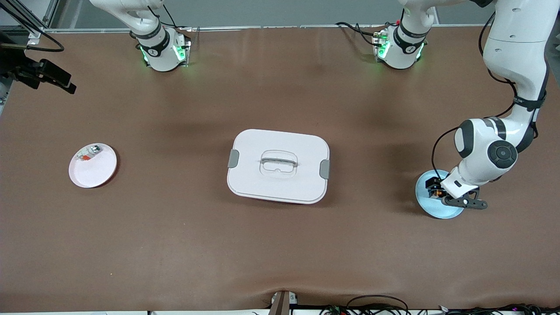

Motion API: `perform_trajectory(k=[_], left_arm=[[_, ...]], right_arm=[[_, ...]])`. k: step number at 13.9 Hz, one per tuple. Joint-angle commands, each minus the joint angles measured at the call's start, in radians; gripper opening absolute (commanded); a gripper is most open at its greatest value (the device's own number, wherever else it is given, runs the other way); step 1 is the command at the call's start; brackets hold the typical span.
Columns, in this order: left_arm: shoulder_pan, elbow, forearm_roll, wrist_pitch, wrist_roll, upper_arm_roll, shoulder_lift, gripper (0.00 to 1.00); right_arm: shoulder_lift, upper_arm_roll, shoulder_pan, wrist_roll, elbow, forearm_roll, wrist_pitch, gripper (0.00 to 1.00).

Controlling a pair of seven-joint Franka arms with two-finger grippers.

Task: Transfer orange switch to right arm and place

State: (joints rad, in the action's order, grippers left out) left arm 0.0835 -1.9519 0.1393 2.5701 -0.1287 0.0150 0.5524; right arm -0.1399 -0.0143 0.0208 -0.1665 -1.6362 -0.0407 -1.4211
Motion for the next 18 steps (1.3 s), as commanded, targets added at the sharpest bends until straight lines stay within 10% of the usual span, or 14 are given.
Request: perform_trajectory(k=[1,18], left_arm=[[0.002,0.011,0.025,0.042,0.038,0.000,0.030,1.00],[0.002,0.034,0.026,0.062,0.067,0.000,0.053,1.00]], right_arm=[[-0.017,-0.013,0.010,-0.010,-0.022,-0.019,0.005,1.00],[-0.029,-0.015,-0.027,0.013,-0.020,0.005,-0.076,1.00]])
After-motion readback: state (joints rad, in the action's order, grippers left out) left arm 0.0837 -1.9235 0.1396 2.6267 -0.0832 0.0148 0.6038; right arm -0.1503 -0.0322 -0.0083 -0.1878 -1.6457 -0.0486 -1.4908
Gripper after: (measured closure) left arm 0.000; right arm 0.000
